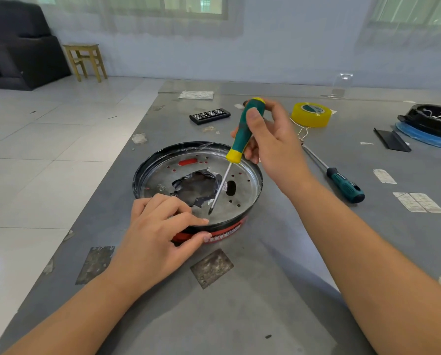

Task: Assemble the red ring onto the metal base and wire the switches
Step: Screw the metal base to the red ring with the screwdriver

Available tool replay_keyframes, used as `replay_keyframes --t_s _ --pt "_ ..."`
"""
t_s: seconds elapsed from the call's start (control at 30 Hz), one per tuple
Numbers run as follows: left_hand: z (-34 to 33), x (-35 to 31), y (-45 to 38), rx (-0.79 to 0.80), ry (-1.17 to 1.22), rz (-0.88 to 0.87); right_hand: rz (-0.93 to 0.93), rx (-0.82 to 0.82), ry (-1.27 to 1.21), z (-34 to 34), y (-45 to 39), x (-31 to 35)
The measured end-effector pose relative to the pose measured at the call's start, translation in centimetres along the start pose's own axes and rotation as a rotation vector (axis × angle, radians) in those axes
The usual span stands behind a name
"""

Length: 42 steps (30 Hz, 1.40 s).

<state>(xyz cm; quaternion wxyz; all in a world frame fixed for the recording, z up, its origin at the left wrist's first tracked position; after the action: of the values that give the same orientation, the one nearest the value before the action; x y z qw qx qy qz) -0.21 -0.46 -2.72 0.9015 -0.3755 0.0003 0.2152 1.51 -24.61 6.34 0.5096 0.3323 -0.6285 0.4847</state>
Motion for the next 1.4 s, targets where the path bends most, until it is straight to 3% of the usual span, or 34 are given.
replay_keyframes --t_s 0.1,0.43,1.0,1.4 --pt "0.0 0.1 0.0 -0.002 0.024 0.022 0.055 0.025 0.096 -0.8 -0.1 0.0" --pt "0.1 0.1 -0.2 -0.014 0.04 0.046 0.02 0.024 -0.039 -1.3 -0.4 -1.0" --pt "0.3 0.0 -0.3 0.009 0.027 0.064 0.032 0.035 0.025 -1.7 -0.3 -0.7" --pt "0.4 -0.3 -0.5 0.038 0.011 0.085 0.189 0.128 0.093 -3.0 1.0 1.7"
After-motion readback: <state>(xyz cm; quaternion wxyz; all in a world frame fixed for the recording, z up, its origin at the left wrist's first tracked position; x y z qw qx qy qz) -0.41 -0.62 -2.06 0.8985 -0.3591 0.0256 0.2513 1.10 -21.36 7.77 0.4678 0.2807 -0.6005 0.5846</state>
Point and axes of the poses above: each hand's wrist, its own y-axis away from the middle knuckle, its own z-axis out of the back of the hand, x = y × z, the point moved 3 cm from there along -y, towards the middle knuckle, and after that the axes turned 10 degrees about -z, right-handed, at the moved point
